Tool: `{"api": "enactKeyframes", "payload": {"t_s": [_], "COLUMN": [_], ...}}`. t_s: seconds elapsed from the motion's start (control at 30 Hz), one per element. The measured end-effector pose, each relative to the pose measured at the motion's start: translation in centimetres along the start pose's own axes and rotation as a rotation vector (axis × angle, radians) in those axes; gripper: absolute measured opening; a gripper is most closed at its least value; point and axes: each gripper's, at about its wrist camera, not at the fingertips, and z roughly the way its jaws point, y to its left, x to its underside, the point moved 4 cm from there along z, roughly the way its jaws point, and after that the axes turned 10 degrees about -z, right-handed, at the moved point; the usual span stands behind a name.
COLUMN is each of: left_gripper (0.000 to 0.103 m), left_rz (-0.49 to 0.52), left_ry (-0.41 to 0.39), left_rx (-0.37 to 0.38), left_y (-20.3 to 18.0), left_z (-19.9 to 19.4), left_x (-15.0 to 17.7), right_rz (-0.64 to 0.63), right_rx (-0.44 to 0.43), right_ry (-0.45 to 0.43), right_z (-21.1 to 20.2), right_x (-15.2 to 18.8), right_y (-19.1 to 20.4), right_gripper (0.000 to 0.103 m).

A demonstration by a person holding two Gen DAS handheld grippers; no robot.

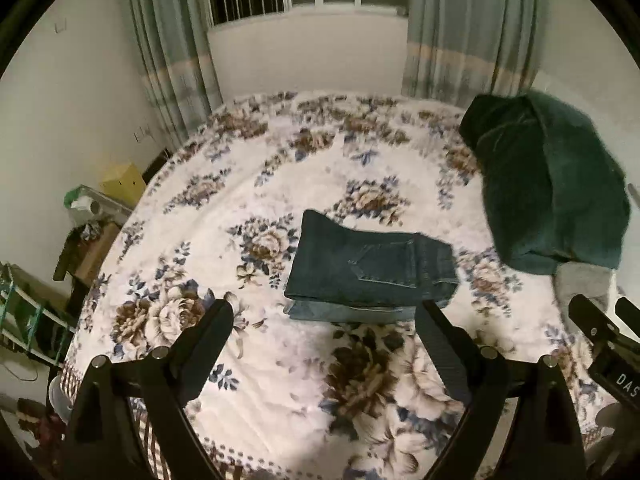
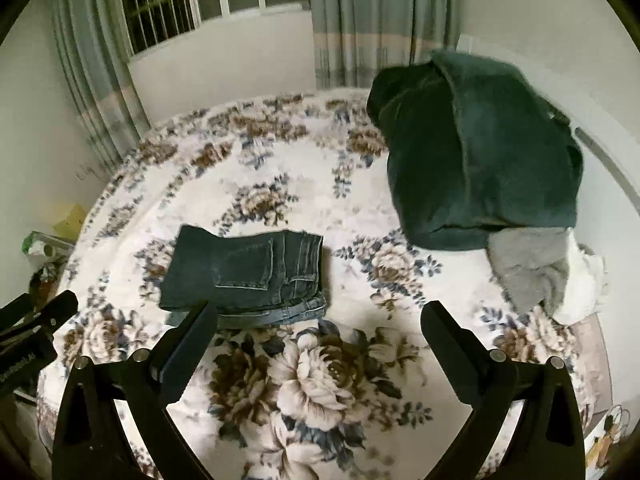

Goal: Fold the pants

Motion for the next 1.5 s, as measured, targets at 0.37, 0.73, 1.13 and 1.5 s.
{"api": "enactKeyframes", "payload": {"t_s": [0.37, 0.73, 1.13, 1.5], "left_gripper": [0.093, 0.093, 0.103, 0.103], "left_rz": [-0.010, -0.016, 0.018, -0.005], "left_ry": [-0.144, -0.204, -0.248, -0.274], "left_rx": [0.024, 0.013, 0.024, 0.028], "left_y": [0.0, 2.1, 2.2, 2.7], "left_z": [-16.4, -25.2, -28.4, -29.5], "left_x": [3.9, 6.7, 7.7, 7.8], "right_rz": [-0.060, -0.082, -0.091, -0.081], "right_rx": [-0.009, -0.032, -0.025, -0.028], "right_ry": [-0.158, -0.241, -0.267, -0.289], "right_z": [-19.7, -33.0, -37.5, -38.7], "right_x": [3.2, 6.4, 7.8, 7.1], "right_y": [-0.8, -0.3, 0.1, -0.4], "right_gripper": [0.103, 0.103, 0.103, 0.103]}}
